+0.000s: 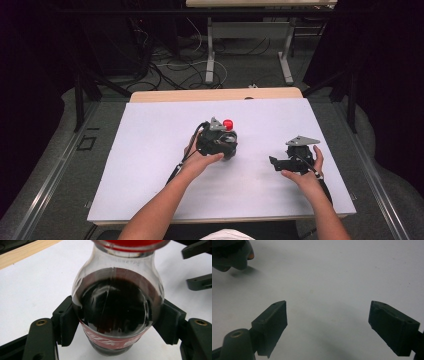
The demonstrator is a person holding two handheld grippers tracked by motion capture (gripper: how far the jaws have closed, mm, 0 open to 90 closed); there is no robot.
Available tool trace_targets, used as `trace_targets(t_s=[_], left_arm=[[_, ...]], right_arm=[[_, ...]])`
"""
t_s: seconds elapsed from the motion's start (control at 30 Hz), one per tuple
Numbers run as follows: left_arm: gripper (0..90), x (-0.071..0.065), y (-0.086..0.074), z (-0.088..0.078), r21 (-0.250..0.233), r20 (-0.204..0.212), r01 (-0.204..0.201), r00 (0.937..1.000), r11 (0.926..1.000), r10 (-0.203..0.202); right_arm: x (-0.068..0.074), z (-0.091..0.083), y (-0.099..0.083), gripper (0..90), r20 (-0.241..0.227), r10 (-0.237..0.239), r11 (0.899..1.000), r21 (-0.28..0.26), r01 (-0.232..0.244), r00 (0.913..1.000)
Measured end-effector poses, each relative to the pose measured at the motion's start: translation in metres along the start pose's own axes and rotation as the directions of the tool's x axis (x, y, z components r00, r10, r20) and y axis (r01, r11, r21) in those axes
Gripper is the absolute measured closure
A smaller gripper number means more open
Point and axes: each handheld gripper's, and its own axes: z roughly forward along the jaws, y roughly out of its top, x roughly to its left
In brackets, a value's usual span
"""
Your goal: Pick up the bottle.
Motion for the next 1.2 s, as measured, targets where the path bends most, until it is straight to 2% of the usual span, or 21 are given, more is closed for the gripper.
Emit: trace_targets(t_s=[0.23,0.37,0.43,0.53,0.67,0.83,0.93,0.97,1.0,1.03,1.07,1.1,1.13,1.2], left_arm=[[29.9,-0.003,-0.006,-0.021,-0.004,0.018,-0.024,0.9996,0.9997,0.024],[30.0,-0.003,-0.011,-0.032,-0.001,0.028,-0.025,0.9993,0.9997,0.025],[30.0,-0.002,-0.016,-0.041,-0.001,0.032,-0.028,0.9991,0.9996,0.028],[30.0,-0.002,-0.02,-0.045,0.003,0.035,-0.03,0.9989,0.9995,0.03],[30.0,0.0,-0.027,-0.055,0.005,0.024,-0.035,0.9991,0.9994,0.035],[30.0,0.002,-0.032,-0.057,0.01,0.012,-0.037,0.9993,0.9993,0.036],[30.0,0.007,-0.033,-0.059,0.017,0.011,-0.028,0.9995,0.9995,0.028],[30.0,0.007,-0.033,-0.059,0.017,0.011,-0.028,0.9995,0.9995,0.028],[30.0,0.007,-0.034,-0.059,0.016,0.012,-0.027,0.9996,0.9995,0.027],[30.0,0.008,-0.034,-0.059,0.018,0.01,-0.02,0.9998,0.9996,0.02],[30.0,0.009,-0.035,-0.059,0.011,0.011,-0.017,0.9998,0.9998,0.017],[30.0,0.009,-0.035,-0.06,0.011,0.01,-0.014,0.9999,0.9998,0.014],[30.0,0.01,-0.035,-0.06,0.014,0.01,-0.016,0.9998,0.9998,0.016],[30.0,0.011,-0.036,-0.06,0.01,0.007,-0.013,0.9999,0.9999,0.013]], right_arm=[[0.008,-0.005,0.008,15.8,-0.037,-0.024,0.999,-0.027,0.023,0.999],[0.021,-0.009,0.018,17.8,-0.087,-0.039,0.998,-0.058,0.034,0.9955],[0.028,-0.011,0.023,18.6,-0.106,-0.057,0.996,-0.068,0.049,0.9928],[0.038,-0.013,0.032,21.0,-0.117,-0.093,0.993,-0.079,0.084,0.9887],[0.053,-0.015,0.045,26.3,-0.16,-0.135,0.986,-0.115,0.117,0.9779],[0.073,-0.016,0.064,31.1,-0.212,-0.148,0.985,-0.124,0.123,0.966],[0.084,-0.016,0.077,32.8,-0.244,-0.174,0.98,-0.139,0.143,0.954],[0.084,-0.016,0.077,32.8,-0.244,-0.174,0.98,-0.139,0.143,0.954],[0.092,-0.016,0.086,32.8,-0.252,-0.203,0.974,-0.152,0.169,0.9462],[0.095,-0.016,0.091,33.1,-0.255,-0.214,0.972,-0.153,0.179,0.9428],[0.095,-0.016,0.091,33.1,-0.255,-0.214,0.972,-0.153,0.179,0.9428],[0.098,-0.017,0.095,33.3,-0.258,-0.221,0.97,-0.155,0.186,0.9404],[0.103,-0.017,0.103,33.7,-0.271,-0.232,0.968,-0.164,0.192,0.9343],[0.105,-0.018,0.107,34.2,-0.277,-0.234,0.967,-0.167,0.193,0.9319]])
